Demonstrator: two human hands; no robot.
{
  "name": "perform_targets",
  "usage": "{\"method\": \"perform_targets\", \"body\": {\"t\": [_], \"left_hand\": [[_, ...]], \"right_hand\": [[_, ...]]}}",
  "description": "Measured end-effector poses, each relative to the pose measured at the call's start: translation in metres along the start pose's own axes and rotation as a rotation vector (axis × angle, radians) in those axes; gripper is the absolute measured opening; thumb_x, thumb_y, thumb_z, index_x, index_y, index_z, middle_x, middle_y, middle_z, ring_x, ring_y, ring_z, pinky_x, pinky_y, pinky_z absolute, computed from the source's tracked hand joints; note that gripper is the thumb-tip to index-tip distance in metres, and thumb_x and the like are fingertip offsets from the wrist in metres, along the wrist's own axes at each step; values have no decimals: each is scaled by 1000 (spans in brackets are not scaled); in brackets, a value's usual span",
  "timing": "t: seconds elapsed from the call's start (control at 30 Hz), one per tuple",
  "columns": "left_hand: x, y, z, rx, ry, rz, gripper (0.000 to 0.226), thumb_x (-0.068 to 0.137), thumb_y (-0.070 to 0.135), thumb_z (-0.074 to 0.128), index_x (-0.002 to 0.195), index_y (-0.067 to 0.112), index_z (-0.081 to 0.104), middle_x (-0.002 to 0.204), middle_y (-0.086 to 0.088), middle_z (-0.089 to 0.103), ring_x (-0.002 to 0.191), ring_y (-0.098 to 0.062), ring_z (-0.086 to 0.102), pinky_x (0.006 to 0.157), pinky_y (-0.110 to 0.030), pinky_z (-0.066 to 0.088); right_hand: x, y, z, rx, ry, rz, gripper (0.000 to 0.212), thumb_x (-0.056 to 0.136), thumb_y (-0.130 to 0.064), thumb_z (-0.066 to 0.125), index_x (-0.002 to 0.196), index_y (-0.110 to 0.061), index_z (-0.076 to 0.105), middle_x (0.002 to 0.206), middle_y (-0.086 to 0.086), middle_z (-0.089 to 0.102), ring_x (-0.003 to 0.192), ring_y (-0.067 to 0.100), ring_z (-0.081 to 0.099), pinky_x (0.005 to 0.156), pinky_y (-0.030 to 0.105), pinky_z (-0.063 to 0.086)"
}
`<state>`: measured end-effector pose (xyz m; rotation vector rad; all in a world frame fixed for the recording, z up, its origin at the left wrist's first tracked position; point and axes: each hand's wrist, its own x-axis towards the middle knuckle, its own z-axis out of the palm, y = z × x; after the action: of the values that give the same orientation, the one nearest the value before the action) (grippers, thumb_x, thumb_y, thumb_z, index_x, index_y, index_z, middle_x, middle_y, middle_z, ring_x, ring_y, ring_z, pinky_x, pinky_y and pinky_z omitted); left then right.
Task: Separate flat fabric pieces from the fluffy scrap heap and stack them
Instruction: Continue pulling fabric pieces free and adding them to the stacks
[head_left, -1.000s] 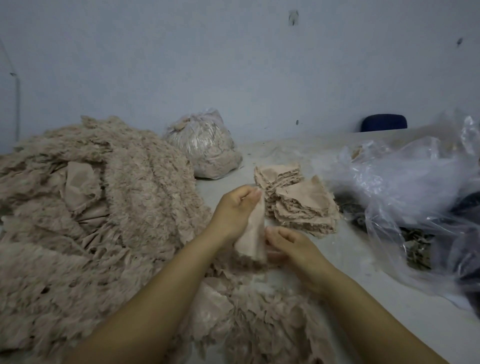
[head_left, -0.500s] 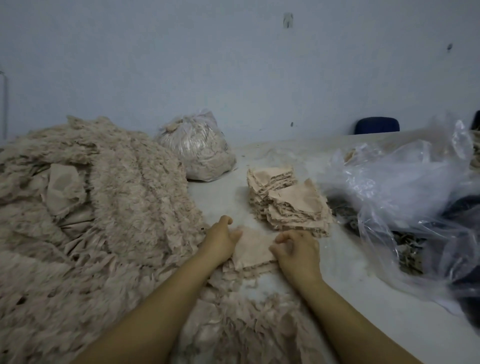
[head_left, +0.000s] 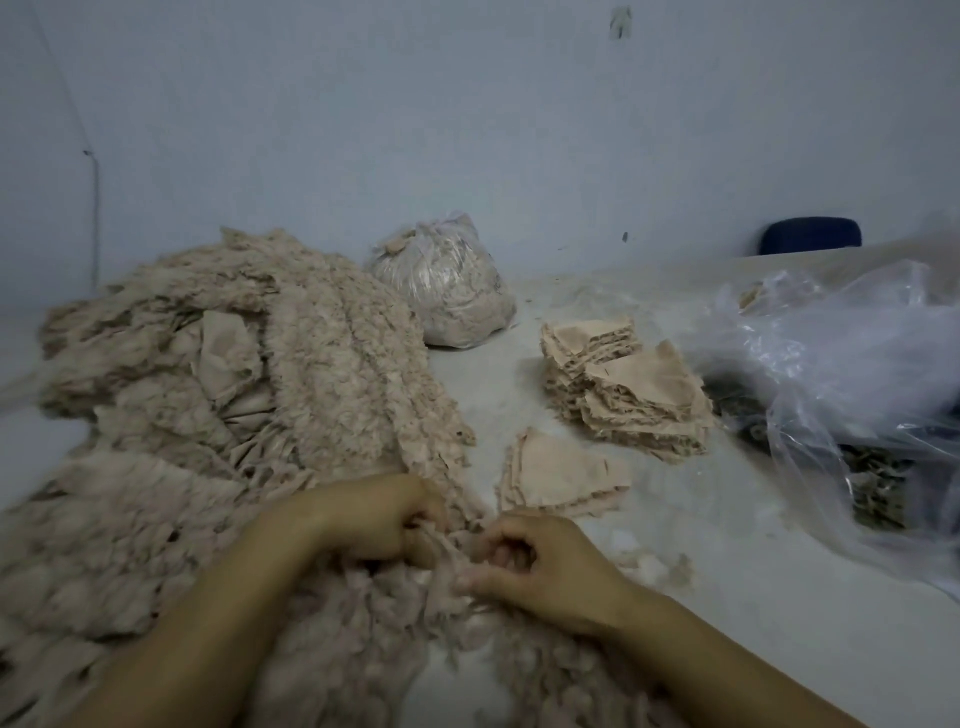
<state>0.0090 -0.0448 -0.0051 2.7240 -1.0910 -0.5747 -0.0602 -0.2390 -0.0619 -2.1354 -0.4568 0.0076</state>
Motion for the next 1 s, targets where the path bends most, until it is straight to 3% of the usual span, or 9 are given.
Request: {"method": "perform_targets", "body": {"t": [0.13,0.23,0.3,0.37,0.43,0.5,0.63,0.83,1.0], "left_hand": [[-3,13,8,-253,276,107,28,76,4,51,96,16,68,97,3,67,89,1,58,83,-15,44],[5,18,19,-373,569,72,14,85,12,58,93,13,69,90,2,70,84,-6,61,74,-16,41],[14,22,29,-369,670,59,11,88,10,61,89,13,71,86,0,71,81,-13,62,73,-23,43],[22,25,37,-376,671,81,19,91,15,58,74,10,65,72,-7,64,68,-14,56,66,-31,41],[24,24,39,-390,652,72,37,94,22,56,60,10,47,60,-11,47,57,-10,41,58,-29,32],[23,20,36,-407,667,27,43,93,26,57,56,18,37,55,1,38,52,-4,35,54,-22,26],[25,23,39,-342,635,23,40,92,30,59,57,15,45,58,-2,44,54,-7,37,54,-23,27],[22,20,39,-513,472,59,36,92,32,59,62,15,51,57,10,42,53,-5,37,53,-24,28],[15,8,38,-610,333,64,35,95,30,53,64,17,45,57,9,34,53,-6,33,52,-24,26]], "right_hand": [[2,-9,-1,162,261,-46,18,88,-25,66,72,-17,67,69,-7,61,65,1,53,64,19,41],[-4,-11,-10,425,274,27,48,85,-58,57,78,-11,62,66,-9,53,61,1,47,60,15,38],[-9,-10,-6,370,224,22,45,77,-54,69,84,-11,60,70,-5,52,63,5,46,59,16,38],[-8,-7,0,233,317,-11,18,84,-27,71,81,-13,62,73,-1,57,66,8,50,63,18,40],[-5,-4,-1,242,452,10,17,91,-15,61,75,-8,61,70,1,58,65,6,51,64,21,40],[-5,-2,-6,352,498,16,28,93,-28,58,74,-7,60,69,-2,57,65,5,52,65,22,42],[-7,-3,2,343,259,46,42,68,-58,70,99,-32,60,96,-22,63,86,-4,59,72,13,47],[2,7,-2,418,508,117,14,81,-12,73,71,-19,65,64,-9,62,62,8,54,59,24,44],[5,13,-13,588,662,196,17,84,-10,69,69,-14,63,62,-1,58,58,11,52,56,27,44]]}}
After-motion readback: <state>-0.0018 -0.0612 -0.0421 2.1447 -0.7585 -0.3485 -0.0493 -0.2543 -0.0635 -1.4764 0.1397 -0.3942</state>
